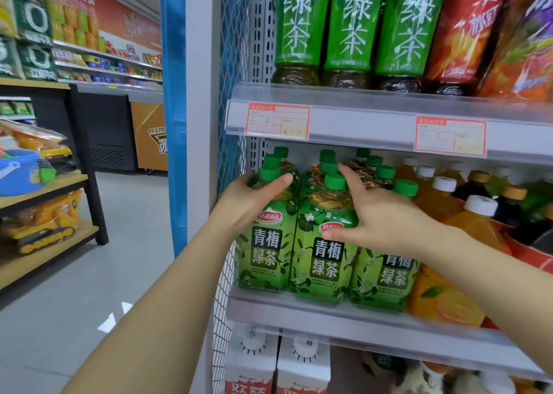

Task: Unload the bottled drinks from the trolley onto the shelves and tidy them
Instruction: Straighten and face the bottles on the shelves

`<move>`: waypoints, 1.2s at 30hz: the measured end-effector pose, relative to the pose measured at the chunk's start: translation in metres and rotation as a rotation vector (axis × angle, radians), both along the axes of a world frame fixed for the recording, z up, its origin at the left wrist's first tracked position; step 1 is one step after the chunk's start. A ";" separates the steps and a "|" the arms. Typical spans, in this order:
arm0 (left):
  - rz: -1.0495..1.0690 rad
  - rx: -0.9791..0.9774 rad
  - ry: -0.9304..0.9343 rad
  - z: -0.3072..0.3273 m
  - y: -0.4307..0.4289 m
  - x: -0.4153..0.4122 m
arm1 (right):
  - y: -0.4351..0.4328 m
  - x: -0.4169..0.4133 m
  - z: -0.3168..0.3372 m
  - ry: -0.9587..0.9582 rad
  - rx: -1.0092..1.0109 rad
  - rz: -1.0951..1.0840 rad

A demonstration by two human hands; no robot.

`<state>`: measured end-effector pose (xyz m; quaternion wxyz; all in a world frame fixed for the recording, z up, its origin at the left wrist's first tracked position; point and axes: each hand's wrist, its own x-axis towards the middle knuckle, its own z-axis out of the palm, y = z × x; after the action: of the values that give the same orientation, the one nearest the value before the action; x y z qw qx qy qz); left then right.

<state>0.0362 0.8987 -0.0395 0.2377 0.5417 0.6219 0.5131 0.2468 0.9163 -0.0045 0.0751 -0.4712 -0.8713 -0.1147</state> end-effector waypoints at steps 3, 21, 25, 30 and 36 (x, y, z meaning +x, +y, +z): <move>-0.013 -0.005 -0.022 0.000 0.001 0.001 | 0.001 0.002 0.000 0.030 -0.036 0.010; 0.232 0.264 0.164 -0.036 -0.028 0.029 | -0.014 0.011 -0.047 0.307 0.384 0.151; 0.219 0.281 0.224 -0.068 -0.035 0.044 | -0.020 0.017 -0.098 0.395 0.624 0.010; 0.291 0.307 0.268 -0.076 -0.030 0.047 | -0.015 0.013 -0.142 0.477 0.594 -0.155; 0.323 0.330 0.296 -0.077 -0.028 0.051 | -0.004 0.007 -0.152 0.389 0.671 -0.243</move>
<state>0.0868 0.8712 -0.1169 -0.0321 0.5359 0.6363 0.5540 0.2537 0.9124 -0.1568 0.3740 -0.5329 -0.6931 -0.3094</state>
